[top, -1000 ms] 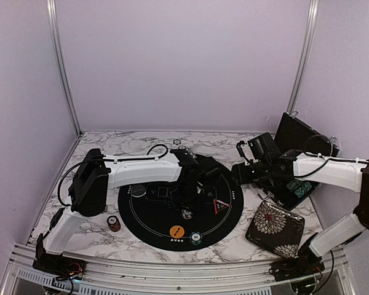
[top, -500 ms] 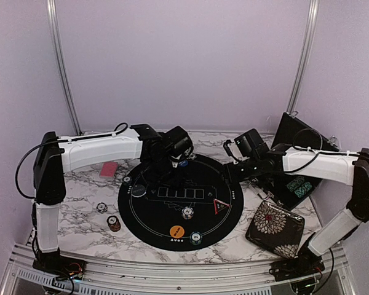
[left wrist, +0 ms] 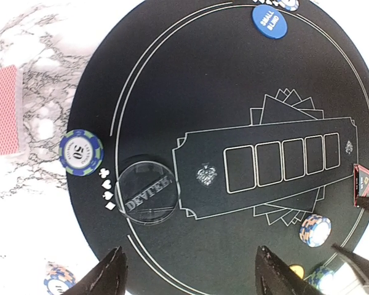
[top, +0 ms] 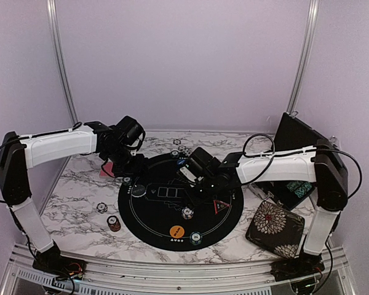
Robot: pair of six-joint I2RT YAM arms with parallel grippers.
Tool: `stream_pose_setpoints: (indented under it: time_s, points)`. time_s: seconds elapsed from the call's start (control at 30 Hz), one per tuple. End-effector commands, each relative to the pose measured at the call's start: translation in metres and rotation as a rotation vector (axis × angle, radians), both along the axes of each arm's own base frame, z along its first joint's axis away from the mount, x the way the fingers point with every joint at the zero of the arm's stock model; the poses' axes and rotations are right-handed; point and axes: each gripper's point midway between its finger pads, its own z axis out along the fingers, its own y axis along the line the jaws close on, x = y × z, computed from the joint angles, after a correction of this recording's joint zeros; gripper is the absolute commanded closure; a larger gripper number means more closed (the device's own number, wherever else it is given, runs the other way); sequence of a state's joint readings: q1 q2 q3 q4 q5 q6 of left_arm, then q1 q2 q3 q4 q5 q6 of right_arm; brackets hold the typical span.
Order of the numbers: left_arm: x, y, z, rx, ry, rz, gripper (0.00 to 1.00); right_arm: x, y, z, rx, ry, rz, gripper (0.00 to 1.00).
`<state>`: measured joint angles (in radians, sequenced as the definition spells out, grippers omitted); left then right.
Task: Distribute texas hold em gaming equipment
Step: Adjust the poker chips pile in the big blind area.
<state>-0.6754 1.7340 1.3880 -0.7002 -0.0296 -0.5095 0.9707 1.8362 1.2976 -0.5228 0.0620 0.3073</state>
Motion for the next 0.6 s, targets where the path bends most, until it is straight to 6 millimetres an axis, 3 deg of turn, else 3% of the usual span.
stream_pose_setpoints:
  time_s: [0.0, 0.3, 0.57]
  points:
    - [0.003, 0.000, 0.011, -0.074, -0.037, -0.021, 0.27, -0.012, 0.014, -0.004, -0.039, 0.027, 0.019, 0.39]
    - [0.001, 0.001, 0.001, -0.105, -0.023, -0.028, 0.27, -0.017, 0.012, -0.032, -0.117, 0.063, 0.006, 0.39]
    - [0.002, 0.000, -0.001, -0.110, -0.018, -0.035, 0.27, -0.014, 0.014, -0.044, -0.141, 0.069, 0.002, 0.38]
